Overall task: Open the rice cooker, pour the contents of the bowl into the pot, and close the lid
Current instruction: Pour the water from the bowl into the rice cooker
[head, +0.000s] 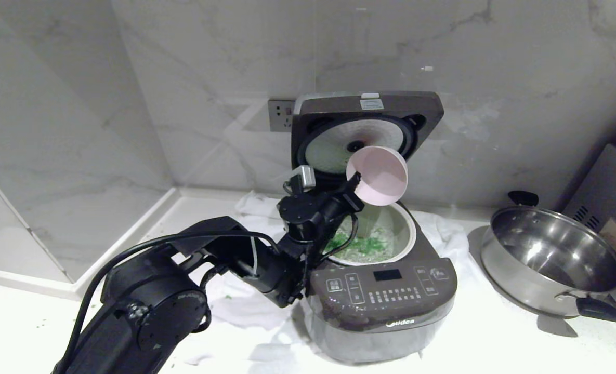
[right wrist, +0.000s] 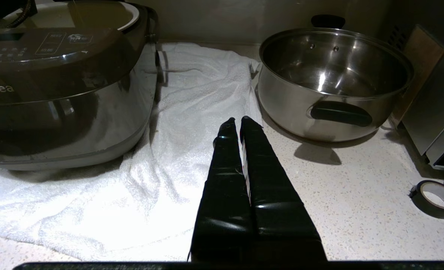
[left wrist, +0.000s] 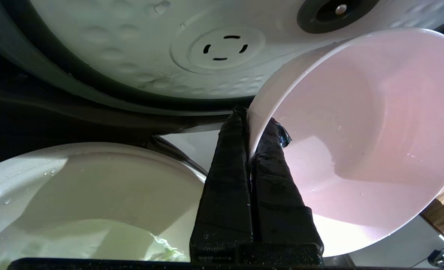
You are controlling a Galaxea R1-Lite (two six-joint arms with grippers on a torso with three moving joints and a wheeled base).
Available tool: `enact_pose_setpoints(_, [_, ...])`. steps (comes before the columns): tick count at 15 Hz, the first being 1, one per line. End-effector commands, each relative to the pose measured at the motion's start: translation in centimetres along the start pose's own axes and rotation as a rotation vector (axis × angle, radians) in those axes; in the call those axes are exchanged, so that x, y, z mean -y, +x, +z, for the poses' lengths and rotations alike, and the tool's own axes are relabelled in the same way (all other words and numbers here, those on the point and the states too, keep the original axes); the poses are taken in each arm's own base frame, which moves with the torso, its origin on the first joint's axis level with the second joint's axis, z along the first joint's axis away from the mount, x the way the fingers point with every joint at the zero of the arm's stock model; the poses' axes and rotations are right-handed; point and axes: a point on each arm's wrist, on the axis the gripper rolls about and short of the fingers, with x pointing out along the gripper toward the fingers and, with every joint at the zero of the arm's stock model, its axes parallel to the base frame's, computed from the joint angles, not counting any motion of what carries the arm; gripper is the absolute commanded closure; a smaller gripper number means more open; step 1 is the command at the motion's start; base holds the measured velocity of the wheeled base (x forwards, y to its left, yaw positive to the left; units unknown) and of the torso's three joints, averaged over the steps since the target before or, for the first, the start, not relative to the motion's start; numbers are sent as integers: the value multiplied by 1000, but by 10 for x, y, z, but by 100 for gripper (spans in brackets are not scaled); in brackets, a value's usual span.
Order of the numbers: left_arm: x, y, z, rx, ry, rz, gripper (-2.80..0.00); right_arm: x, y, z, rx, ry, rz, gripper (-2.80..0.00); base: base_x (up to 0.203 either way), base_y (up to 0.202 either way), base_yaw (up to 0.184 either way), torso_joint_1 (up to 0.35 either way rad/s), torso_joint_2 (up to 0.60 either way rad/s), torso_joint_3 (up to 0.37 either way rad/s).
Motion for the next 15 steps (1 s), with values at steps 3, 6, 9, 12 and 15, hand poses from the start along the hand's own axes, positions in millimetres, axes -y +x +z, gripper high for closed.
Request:
enact_pose_setpoints(3, [12, -3, 16, 5, 51, -10, 0, 0, 0, 0, -2, 0, 0, 0, 0, 0, 0, 0, 0, 0])
enact_pose_setpoints(6, [26, -16, 41, -66, 125, 26, 0, 0, 0, 0, -1, 0, 0, 0, 0, 0, 0, 0, 0, 0])
enact_pose_setpoints(9, [31, -31, 72, -171, 257, 105, 0, 0, 0, 0, -2, 0, 0, 0, 0, 0, 0, 0, 0, 0])
enact_pose_setpoints(12, [45, -48, 105, -325, 312, 230, 0, 0, 0, 0, -2, 0, 0, 0, 0, 0, 0, 0, 0, 0])
enact_pose_setpoints(15, [61, -69, 137, -480, 325, 352, 0, 0, 0, 0, -1, 0, 0, 0, 0, 0, 0, 0, 0, 0])
